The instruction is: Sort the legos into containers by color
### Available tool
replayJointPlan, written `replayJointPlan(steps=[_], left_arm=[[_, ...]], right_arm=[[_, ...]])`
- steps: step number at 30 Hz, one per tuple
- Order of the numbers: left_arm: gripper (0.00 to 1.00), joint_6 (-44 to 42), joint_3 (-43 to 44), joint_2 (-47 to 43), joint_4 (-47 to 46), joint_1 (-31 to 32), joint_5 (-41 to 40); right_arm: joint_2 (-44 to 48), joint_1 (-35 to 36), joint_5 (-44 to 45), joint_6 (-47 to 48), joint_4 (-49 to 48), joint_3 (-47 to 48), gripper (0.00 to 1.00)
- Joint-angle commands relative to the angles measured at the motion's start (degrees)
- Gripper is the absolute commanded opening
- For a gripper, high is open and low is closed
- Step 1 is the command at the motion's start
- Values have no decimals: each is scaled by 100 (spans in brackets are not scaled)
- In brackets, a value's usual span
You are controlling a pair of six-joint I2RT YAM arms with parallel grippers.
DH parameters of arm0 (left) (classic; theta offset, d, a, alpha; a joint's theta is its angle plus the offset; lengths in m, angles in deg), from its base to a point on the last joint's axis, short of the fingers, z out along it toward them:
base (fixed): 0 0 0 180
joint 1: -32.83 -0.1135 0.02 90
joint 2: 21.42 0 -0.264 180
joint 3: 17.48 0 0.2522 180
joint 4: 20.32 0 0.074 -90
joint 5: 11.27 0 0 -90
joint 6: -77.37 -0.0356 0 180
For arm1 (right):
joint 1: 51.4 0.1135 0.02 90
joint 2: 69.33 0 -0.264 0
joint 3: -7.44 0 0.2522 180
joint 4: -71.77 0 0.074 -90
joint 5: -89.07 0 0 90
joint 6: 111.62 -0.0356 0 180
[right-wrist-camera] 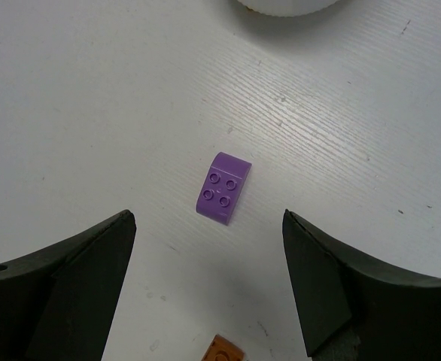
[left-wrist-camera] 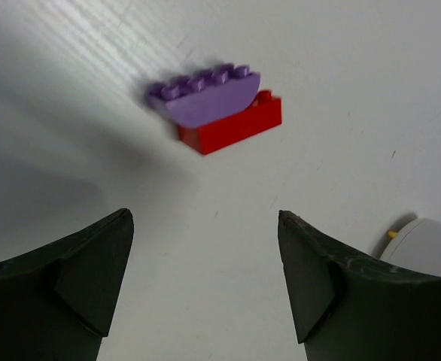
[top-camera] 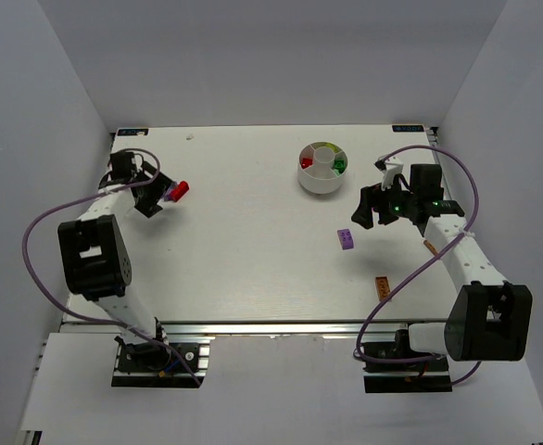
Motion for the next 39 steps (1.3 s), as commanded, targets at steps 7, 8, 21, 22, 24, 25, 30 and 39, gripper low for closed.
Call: replayJointPlan(steps=[7, 8, 21, 22, 24, 25, 30, 39], left_arm=[[91, 160, 2036, 1293, 958, 193, -500], [91, 143, 2351, 1408, 1220, 202, -562], [93, -112, 3568, 2315, 2664, 308, -1099], [93, -103, 3498, 2306, 2603, 316, -1108], [94, -42, 3514, 2376, 2620, 316, -1151], [94, -7, 3645, 2446, 2742, 334, -1169], [94, 11, 3963, 2736, 2778, 378, -1195], [94, 37, 4394, 3176, 2954, 378, -1257]], right_arm=[[-69, 31, -121, -102, -78, 221, 83], [-69, 31, -121, -102, -78, 212, 83], [-52, 31, -121, -172, -218, 195, 84], [-52, 31, -121, -172, -227, 195, 84], [-60, 31, -148, -190, -236, 186, 84], [-78, 31, -148, -199, -236, 186, 84], [-60, 31, -157, -208, -245, 186, 84], [89, 31, -183, -208, -297, 54, 84]])
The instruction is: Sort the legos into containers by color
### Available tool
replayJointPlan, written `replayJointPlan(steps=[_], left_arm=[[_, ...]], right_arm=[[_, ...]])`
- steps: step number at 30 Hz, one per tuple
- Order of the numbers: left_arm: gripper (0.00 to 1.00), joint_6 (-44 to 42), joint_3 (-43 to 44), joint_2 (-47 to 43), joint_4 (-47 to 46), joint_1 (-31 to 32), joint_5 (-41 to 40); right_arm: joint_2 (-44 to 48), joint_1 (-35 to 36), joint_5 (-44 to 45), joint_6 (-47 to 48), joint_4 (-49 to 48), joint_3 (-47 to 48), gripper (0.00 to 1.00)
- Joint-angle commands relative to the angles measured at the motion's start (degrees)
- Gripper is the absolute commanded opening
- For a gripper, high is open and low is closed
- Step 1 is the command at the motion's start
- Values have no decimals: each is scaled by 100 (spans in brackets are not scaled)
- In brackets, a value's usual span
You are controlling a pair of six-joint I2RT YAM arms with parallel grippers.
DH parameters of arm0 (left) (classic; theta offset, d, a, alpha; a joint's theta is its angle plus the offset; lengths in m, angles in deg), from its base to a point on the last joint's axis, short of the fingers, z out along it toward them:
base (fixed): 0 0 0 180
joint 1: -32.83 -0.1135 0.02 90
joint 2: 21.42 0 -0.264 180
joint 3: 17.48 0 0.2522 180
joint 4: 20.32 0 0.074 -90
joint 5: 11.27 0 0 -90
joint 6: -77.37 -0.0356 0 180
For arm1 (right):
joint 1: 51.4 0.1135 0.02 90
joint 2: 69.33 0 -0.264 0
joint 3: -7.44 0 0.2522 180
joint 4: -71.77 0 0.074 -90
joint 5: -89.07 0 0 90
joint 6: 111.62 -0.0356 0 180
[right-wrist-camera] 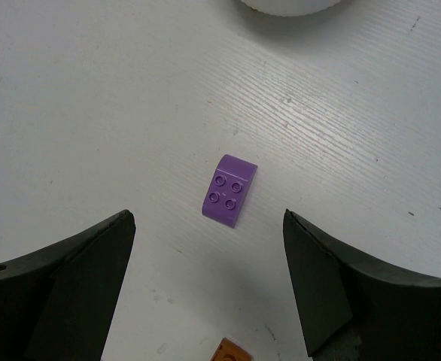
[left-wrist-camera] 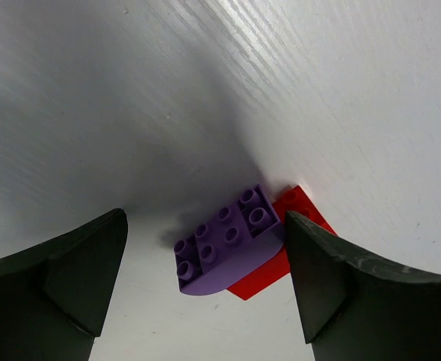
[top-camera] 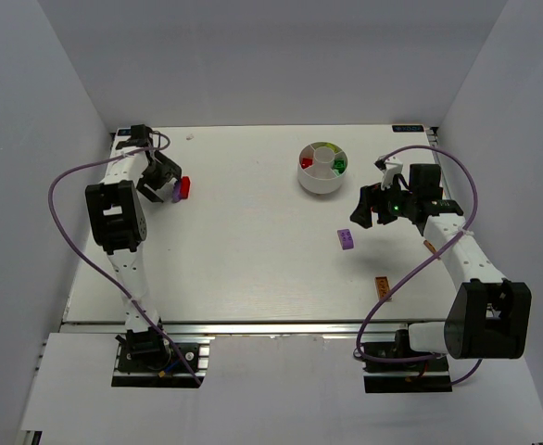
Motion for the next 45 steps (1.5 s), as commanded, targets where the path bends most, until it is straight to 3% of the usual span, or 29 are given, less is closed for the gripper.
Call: replayJointPlan(steps=[1, 11, 15, 24, 28, 30, 33, 35, 38, 45], left_arm=[[94, 7, 191, 24, 165, 28, -164], [93, 42, -126, -99, 42, 63, -129], [88, 7, -362, -370, -123, 72, -76], [59, -125, -1110, -1285, -845, 72, 415], [50, -344, -1645, -1706, -1188, 81, 854], [50, -397, -1952, -1821, -1276, 72, 934], [56, -485, -2418, -2128, -1451, 72, 1040], [78, -512, -2604, -2391, -1522, 72, 935], [95, -424, -2833, -2620, -1584, 72, 803], [98, -1161, -2833, -2561, -1812, 81, 1188]], right_arm=[[181, 27, -117, -44, -251, 43, 84], [172, 27, -152, -61, -287, 43, 84], [163, 27, -161, -61, -313, 52, 84], [216, 27, -188, -70, -348, -45, 84], [216, 27, -214, -61, -357, -45, 84], [216, 27, -223, -70, -357, -45, 84], [216, 27, -258, -53, -357, -36, 84], [216, 27, -293, -35, -348, -45, 84], [207, 27, -319, -17, -348, -27, 84], [181, 27, -381, -88, -392, -36, 84]])
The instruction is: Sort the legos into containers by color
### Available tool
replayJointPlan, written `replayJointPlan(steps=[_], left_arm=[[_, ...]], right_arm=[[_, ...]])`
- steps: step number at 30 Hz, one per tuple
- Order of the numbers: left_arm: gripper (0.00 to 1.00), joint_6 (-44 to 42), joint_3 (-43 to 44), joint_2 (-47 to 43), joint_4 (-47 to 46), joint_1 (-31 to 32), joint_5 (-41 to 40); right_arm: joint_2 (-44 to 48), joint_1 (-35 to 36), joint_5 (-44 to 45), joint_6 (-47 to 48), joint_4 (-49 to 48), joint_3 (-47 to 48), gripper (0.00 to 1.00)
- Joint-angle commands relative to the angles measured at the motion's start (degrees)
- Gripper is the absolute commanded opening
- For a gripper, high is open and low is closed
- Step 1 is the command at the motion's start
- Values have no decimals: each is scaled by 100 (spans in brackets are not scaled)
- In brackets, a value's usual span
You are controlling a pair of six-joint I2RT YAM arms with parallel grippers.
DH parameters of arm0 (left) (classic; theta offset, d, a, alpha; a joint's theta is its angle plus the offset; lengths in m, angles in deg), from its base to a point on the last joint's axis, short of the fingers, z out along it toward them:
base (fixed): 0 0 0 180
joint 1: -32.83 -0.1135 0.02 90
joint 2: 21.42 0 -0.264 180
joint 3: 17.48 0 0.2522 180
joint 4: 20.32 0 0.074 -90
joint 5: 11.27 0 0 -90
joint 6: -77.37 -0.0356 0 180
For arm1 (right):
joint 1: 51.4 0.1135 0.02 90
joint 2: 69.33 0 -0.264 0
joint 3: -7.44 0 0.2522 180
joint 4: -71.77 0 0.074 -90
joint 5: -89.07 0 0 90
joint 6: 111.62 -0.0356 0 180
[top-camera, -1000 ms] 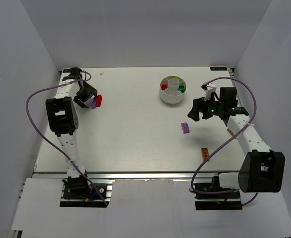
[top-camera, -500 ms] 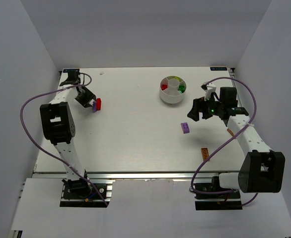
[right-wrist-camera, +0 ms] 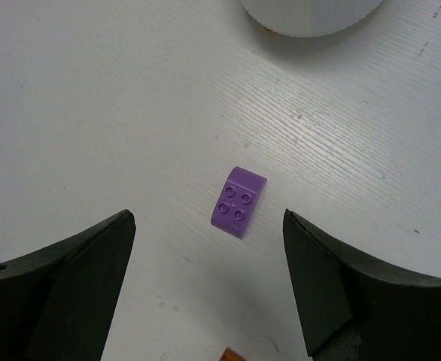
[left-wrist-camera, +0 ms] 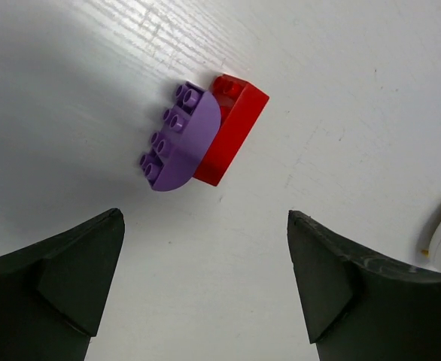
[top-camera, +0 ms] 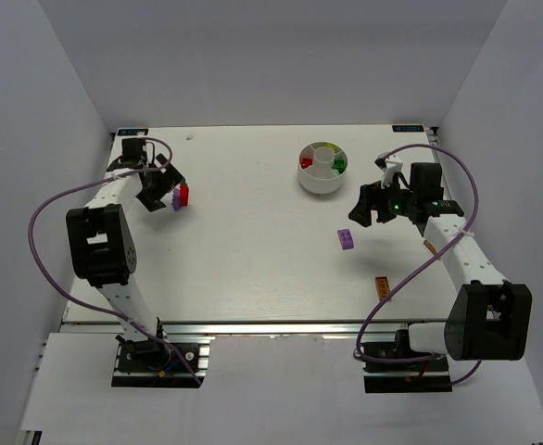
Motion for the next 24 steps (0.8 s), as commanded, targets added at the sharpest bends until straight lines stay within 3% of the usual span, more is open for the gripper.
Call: replayJointPlan(steps=[1, 6, 14, 17, 24], left_arm=[[98, -739, 180, -84, -225, 35, 306], [97, -1347, 699, 470, -24, 324, 114], [92, -2069, 1421, 1147, 345, 791, -1044], [91, -2148, 1412, 1165, 390, 791, -1458], [90, -2113, 1175, 657, 91, 791, -1565]], right_arm=[[120, 35, -149, -77, -224, -25, 84], [93, 62, -176, -94, -224, 1, 84], [128, 71, -141, -42, -162, 45, 84], [129, 71, -123, -33, -145, 54, 84], [85, 71, -114, -42, -180, 45, 84]])
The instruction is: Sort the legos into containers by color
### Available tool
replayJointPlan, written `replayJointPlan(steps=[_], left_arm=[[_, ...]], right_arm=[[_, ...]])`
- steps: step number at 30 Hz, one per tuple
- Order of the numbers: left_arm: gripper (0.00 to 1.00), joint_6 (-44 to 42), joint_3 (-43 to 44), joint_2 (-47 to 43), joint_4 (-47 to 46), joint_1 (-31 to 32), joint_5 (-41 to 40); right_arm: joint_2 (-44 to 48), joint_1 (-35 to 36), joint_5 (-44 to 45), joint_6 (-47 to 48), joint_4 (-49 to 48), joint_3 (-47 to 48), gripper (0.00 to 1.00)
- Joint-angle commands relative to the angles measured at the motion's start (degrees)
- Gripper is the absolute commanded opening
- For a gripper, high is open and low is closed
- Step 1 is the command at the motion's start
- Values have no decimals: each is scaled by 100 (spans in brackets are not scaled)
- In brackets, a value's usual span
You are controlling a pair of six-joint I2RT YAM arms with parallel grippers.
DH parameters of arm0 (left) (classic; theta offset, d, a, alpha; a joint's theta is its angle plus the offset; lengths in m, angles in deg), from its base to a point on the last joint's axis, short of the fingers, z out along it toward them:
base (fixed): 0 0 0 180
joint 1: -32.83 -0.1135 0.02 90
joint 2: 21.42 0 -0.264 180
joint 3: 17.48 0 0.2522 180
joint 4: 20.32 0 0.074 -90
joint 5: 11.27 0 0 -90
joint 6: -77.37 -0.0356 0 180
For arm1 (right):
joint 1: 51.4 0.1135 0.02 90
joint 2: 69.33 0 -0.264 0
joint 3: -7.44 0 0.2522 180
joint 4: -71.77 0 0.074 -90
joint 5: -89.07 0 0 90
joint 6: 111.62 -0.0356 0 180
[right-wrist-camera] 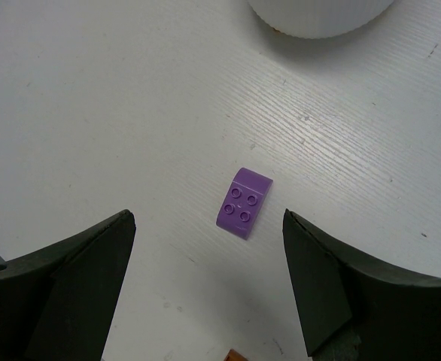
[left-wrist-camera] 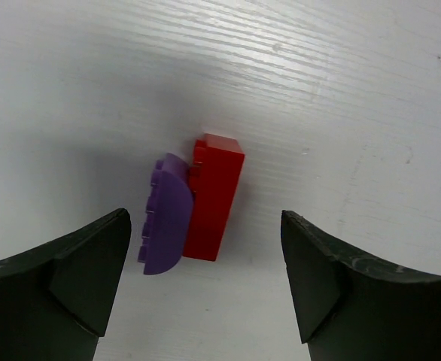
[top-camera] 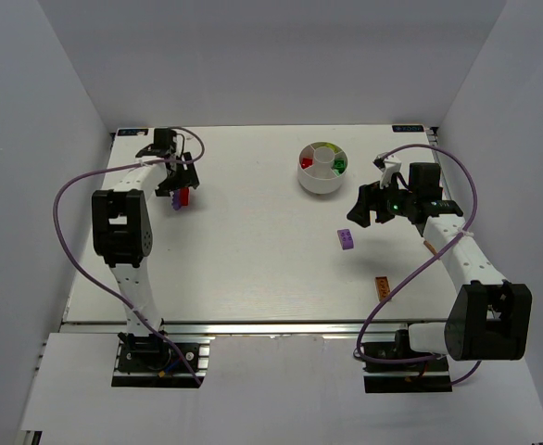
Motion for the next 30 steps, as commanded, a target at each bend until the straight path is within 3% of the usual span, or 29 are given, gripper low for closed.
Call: replayJointPlan(steps=[1, 15, 20, 25, 29, 30], left_arm=[[90, -47, -158, -555, -156, -35, -306], [85, -162, -203, -99, -226, -35, -360], [72, -144, -203, 42, -314, -35, -210], [70, -109, -238, 165, -305, -35, -245], [57, -109, -299, 104, -314, -44, -228], [48, -83, -317, 69, -340, -35, -167]], right_arm=[[76, 23, -64, -4, -180, 54, 84], [58, 23, -82, -13, -162, 142, 84], [102, 23, -90, -13, -162, 133, 84], [111, 23, -108, -22, -154, 160, 84], [111, 23, -143, -40, -154, 168, 84], [120, 23, -161, -40, -154, 168, 83]])
